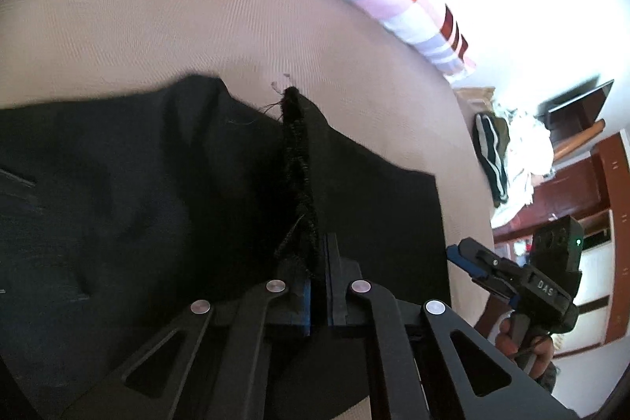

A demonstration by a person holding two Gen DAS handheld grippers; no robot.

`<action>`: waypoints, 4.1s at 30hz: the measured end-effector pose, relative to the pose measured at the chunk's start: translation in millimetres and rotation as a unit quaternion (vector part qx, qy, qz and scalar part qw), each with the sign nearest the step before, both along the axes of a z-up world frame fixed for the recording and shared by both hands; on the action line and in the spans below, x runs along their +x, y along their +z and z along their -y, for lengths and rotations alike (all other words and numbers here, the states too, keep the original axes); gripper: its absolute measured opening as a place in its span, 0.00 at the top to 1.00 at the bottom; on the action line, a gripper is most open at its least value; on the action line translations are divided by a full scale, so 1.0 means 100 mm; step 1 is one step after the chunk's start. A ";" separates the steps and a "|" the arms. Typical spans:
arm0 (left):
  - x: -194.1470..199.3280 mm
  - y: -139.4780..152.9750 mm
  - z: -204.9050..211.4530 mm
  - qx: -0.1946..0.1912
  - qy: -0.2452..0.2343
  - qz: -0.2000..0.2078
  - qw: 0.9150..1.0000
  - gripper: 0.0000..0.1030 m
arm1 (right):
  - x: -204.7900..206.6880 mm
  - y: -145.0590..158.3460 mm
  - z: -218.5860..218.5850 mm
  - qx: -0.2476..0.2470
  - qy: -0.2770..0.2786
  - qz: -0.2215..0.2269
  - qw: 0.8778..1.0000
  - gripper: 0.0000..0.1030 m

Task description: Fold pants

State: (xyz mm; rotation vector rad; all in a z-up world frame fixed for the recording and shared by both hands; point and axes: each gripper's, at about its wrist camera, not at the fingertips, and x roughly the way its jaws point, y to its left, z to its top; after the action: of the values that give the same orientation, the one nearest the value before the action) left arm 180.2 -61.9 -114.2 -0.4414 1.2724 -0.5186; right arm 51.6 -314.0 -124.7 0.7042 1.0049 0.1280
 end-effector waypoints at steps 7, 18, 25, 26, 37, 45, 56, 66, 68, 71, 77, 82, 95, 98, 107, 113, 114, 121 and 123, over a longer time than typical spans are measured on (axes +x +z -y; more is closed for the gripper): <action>-0.05 -0.24 -0.28 0.036 0.018 -0.023 0.999 0.96 | 0.15 0.00 -0.10 -0.053 0.012 0.004 0.999 0.55; -0.05 -0.30 -0.27 0.050 -0.002 -0.006 0.999 0.92 | 0.68 -0.03 -0.52 -0.194 0.073 0.008 0.978 0.55; -0.11 -0.23 -0.33 0.060 0.001 -0.006 0.998 0.89 | 0.71 0.00 -0.59 -0.224 0.090 0.003 0.970 0.55; -0.14 -0.21 -0.32 0.069 -0.003 -0.002 0.998 0.85 | 0.67 0.03 -0.57 -0.216 0.093 0.004 0.972 0.55; -0.59 -0.06 -0.61 0.119 0.001 0.005 0.993 0.77 | 0.04 -0.10 -0.72 -0.187 0.157 -0.031 0.969 0.55; -0.76 0.45 -1.17 0.157 0.053 0.047 0.985 0.52 | 0.01 -0.12 -1.20 -0.187 0.212 -0.026 0.959 0.55; -0.65 0.97 -2.47 0.199 0.154 0.072 0.965 0.43 | 0.21 -0.11 -1.72 -0.192 0.250 -0.025 0.949 0.55; -0.48 0.44 -3.10 0.144 0.135 0.019 0.980 0.43 | 0.42 -0.04 -1.94 -0.166 0.233 -0.039 0.958 0.54; -0.43 0.30 -3.17 0.136 0.134 0.007 0.982 0.43 | 0.48 -0.02 -2.02 -0.147 0.236 -0.039 0.960 0.54; -0.34 0.13 -3.26 0.091 0.130 -0.016 0.987 0.43 | 0.58 -0.02 -2.12 -0.140 0.227 -0.045 0.963 0.54; -0.22 -0.11 -3.49 -0.021 0.104 -0.060 0.993 0.43 | 0.68 0.04 -2.20 -0.160 0.204 -0.053 0.964 0.54; -0.06 -0.24 -3.59 -0.102 0.075 -0.093 0.988 0.43 | 0.71 0.13 -2.16 -0.180 0.175 -0.060 0.966 0.54; 0.12 -0.31 -3.41 -0.148 0.028 -0.059 0.987 0.44 | 0.79 0.15 -2.29 -0.168 0.141 -0.062 0.974 0.53; 0.11 -0.31 -3.35 -0.138 0.045 -0.045 0.988 0.47 | 0.80 0.17 -2.34 -0.159 0.141 -0.056 0.976 0.53; -0.05 0.08 -3.03 -0.001 0.121 -0.043 0.992 0.74 | 0.69 0.41 -2.07 -0.152 0.122 -0.014 0.981 0.53; -0.13 0.66 -2.53 0.013 0.132 -0.018 0.991 0.77 | 0.47 0.48 -1.63 -0.128 0.087 0.011 0.988 0.53; -0.14 0.73 -2.42 0.013 0.133 -0.013 0.991 0.77 | 0.43 0.49 -1.56 -0.127 0.082 0.014 0.988 0.53; -0.12 1.03 -1.49 0.037 0.128 0.010 0.991 0.80 | 0.16 0.50 -1.03 -0.100 0.053 0.034 0.993 0.51; -0.11 1.03 -1.27 0.050 0.120 0.014 0.991 0.80 | 0.08 0.49 -0.89 -0.092 0.044 0.037 0.994 0.51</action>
State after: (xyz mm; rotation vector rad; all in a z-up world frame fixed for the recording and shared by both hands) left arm 169.1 64.7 -11.4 -0.4940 1.1943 -0.2570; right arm 59.4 -224.6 -75.4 0.4826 0.9627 0.1357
